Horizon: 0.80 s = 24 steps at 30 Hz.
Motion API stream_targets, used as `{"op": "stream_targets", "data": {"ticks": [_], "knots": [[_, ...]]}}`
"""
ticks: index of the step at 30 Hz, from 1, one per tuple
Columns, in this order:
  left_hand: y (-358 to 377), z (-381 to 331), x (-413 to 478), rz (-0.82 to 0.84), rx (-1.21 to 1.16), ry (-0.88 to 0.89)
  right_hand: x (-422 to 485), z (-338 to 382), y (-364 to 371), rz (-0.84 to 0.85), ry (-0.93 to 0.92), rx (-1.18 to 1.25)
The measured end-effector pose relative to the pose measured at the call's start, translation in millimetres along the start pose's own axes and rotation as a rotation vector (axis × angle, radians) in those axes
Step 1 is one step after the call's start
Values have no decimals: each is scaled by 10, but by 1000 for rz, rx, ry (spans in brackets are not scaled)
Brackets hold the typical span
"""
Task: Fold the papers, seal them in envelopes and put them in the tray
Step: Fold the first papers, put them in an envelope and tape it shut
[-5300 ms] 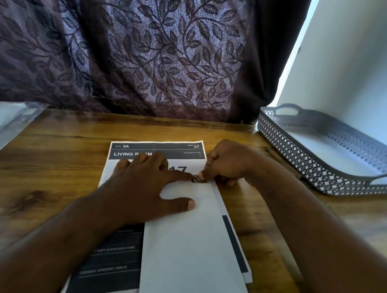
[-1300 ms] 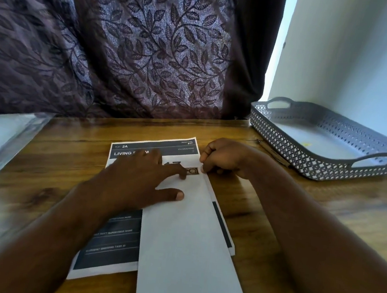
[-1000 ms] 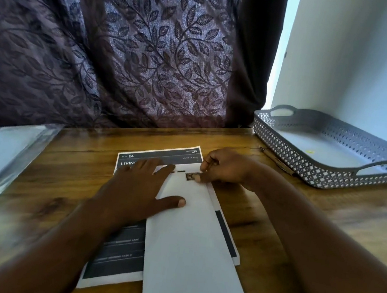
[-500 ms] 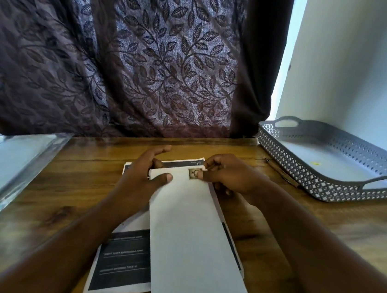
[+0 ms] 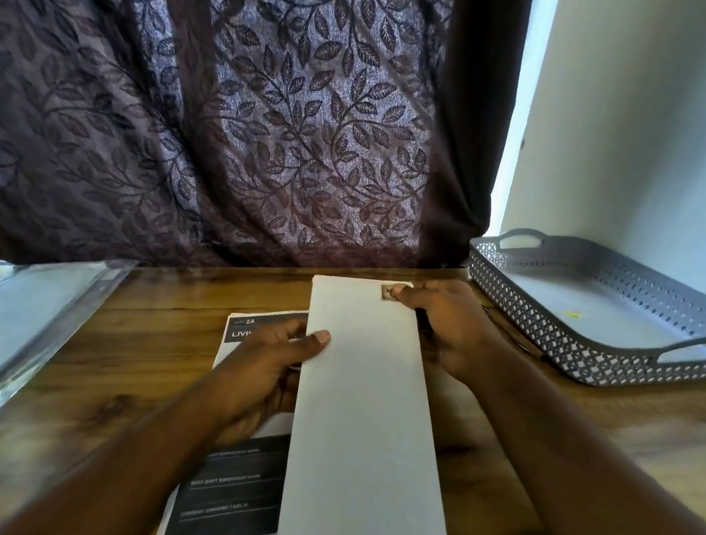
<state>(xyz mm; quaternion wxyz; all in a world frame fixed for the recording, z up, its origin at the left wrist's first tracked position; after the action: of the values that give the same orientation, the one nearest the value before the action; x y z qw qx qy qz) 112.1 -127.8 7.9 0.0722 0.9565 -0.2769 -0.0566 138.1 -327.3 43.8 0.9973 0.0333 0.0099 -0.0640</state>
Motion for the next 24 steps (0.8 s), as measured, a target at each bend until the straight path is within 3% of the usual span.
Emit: {"op": "stream_targets", "data": {"ticks": [4,7,11,14,17,24], "knots": [[212,61,-56,132,66,-72,-17,50,-77,-71,-3,75],[223,15,-55,114,31,-37,-68,131,-52,-51,-36,88],[-14,-136,14,-61,-96,71,-355,163,20,60,-32,-81],[-292,-194,25,-244,-138,113,-615,-41,109,213,96,-332],[-488,-170,19,-343,-175,116,-822,-262,192,327,264,-286],[-426,-174,31,-317,-207,115,-833,-133,-67,96,142,-258]]}}
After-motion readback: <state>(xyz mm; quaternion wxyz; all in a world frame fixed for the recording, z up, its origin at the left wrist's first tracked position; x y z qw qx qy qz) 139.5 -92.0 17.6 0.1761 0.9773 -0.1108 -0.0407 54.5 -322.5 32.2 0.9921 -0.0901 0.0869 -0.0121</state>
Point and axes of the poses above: each hand's wrist, its own x-axis towards the middle knuckle, its own y-axis out of the palm, z = x × y, the point moved 10 cm from there along x, towards the middle knuckle, and after that the axes turned 3 degrees about z, right-handed, at the moved point
